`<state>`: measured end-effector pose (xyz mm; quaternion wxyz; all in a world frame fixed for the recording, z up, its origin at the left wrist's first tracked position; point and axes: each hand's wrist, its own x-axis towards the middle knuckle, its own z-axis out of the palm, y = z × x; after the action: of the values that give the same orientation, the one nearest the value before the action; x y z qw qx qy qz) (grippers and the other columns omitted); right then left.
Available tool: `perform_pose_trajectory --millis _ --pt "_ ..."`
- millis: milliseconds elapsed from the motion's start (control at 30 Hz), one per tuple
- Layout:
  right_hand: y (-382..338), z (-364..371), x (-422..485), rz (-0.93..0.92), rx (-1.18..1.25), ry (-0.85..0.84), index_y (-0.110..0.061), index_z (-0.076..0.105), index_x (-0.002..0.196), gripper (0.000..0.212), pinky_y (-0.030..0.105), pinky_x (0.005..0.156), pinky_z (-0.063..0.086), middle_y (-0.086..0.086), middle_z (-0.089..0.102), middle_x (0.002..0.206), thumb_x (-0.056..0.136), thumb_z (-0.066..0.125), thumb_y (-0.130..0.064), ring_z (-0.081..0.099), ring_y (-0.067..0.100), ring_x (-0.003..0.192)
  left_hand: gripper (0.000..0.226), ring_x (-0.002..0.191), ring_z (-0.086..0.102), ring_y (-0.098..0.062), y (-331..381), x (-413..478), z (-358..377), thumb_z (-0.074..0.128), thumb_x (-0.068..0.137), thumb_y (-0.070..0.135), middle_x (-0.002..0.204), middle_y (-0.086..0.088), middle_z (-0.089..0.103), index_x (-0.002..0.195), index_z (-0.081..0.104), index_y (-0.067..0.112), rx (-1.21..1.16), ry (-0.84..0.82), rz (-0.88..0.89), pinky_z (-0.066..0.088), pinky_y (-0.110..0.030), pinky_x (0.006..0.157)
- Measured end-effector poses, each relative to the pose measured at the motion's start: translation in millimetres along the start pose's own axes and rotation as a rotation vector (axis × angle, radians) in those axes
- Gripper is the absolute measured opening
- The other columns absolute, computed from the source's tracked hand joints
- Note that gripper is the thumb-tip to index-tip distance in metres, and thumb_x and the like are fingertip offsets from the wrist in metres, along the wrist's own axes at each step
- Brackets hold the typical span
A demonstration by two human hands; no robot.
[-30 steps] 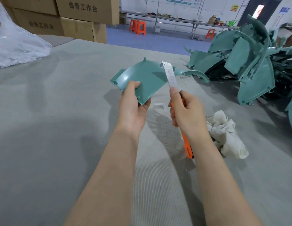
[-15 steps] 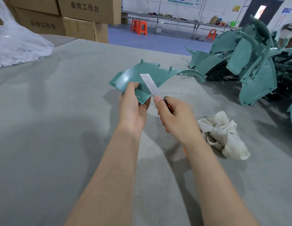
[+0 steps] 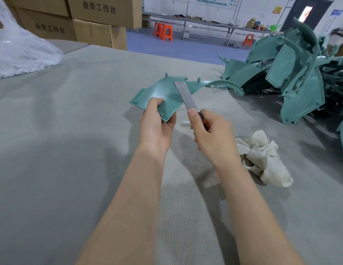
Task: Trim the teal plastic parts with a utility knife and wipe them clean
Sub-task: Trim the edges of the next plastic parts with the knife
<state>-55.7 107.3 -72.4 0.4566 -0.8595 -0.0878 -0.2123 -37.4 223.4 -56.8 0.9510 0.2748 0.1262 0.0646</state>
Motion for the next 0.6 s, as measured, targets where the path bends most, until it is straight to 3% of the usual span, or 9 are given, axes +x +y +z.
perform_pose_trajectory --millis 267,400,600 --pt "-1.9 -1.9 -1.1 -0.012 0.014 -0.06 0.001 0.051 0.073 0.054 0.051 0.061 0.05 0.022 0.057 0.066 0.097 0.048 -0.047 0.054 0.037 0.062 0.008 0.076 0.058 -0.015 -0.3 -0.7 -0.1 0.053 0.09 0.006 0.083 -0.007 0.062 0.091 0.061 0.005 -0.08 -0.002 -0.033 0.047 -0.015 0.045" --pt "-5.1 0.5 -3.1 -0.052 -0.023 -0.134 0.0 0.053 0.073 0.052 0.049 0.06 0.05 0.02 0.057 0.063 0.097 0.048 -0.046 0.054 0.034 0.058 0.012 0.062 0.055 -0.011 -0.9 0.3 1.0 0.051 0.091 0.006 0.072 -0.003 0.057 0.081 0.058 0.007 -0.078 -0.004 -0.015 0.048 -0.017 0.047" --pt "-7.1 5.0 -6.1 -0.085 -0.023 -0.212 0.0 0.052 0.071 0.051 0.05 0.058 0.05 0.019 0.056 0.061 0.097 0.05 -0.044 0.053 0.035 0.057 0.016 0.063 0.058 -0.013 -1.0 1.4 0.7 0.052 0.093 0.017 0.074 -0.001 0.058 0.08 0.06 0.011 -0.053 0.023 -0.013 0.049 -0.018 0.048"
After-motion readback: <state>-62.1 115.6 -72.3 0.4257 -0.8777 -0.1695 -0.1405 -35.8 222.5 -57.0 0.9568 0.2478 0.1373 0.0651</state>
